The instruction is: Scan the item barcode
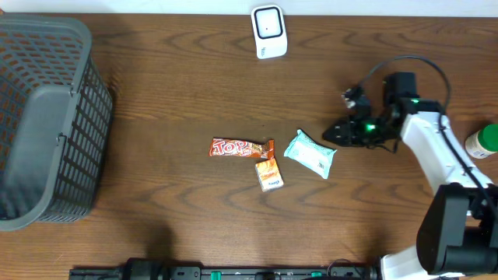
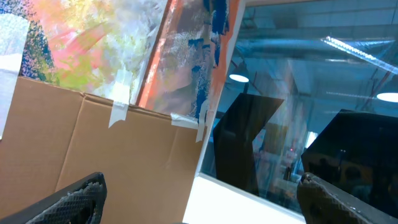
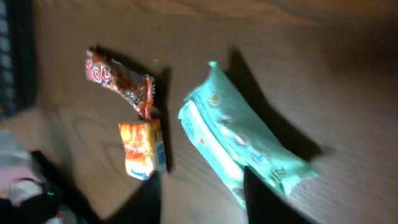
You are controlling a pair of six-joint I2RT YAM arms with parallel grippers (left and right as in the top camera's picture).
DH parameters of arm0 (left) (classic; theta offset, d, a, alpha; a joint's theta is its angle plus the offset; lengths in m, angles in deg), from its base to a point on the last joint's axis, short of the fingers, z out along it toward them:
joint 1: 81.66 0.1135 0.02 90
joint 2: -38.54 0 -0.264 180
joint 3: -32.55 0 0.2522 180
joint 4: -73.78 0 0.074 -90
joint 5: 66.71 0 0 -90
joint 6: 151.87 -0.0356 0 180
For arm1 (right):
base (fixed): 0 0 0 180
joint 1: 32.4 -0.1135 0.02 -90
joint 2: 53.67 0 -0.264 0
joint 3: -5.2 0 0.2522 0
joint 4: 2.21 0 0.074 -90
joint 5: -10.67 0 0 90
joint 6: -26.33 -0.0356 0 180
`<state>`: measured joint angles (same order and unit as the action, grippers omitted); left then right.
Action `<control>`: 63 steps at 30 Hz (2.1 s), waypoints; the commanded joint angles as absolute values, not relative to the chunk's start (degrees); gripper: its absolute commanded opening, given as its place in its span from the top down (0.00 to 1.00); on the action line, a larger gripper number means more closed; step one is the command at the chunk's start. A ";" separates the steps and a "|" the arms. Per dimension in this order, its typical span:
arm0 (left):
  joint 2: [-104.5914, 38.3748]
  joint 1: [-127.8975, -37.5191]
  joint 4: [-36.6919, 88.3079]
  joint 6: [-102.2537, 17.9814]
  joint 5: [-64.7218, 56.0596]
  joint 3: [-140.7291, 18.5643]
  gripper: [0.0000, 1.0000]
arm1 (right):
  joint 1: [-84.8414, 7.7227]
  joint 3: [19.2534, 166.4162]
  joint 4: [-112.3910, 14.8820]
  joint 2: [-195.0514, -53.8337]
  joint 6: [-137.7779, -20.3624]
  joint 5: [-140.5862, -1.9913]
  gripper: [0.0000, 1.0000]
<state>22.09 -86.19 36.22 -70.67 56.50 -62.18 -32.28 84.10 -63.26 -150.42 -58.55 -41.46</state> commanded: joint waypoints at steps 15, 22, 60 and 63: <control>22.42 -85.91 36.44 -70.36 57.00 -62.07 0.02 | -45.19 83.99 -61.97 -150.86 -67.92 -60.85 0.82; 22.42 -85.91 36.44 -70.36 57.00 -62.07 0.02 | -45.13 84.02 -62.58 -150.86 -63.66 -61.27 0.01; 22.44 -85.91 36.44 -70.36 57.00 -62.07 0.02 | -44.69 86.51 -59.93 -162.24 -39.60 -57.88 0.34; 22.42 -85.91 36.44 -70.36 57.00 -62.04 0.02 | -44.71 86.51 -60.17 -163.25 -39.38 -57.79 0.53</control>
<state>22.09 -86.19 36.22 -70.67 56.50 -62.18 -44.95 85.57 -59.91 -161.50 -40.65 -59.52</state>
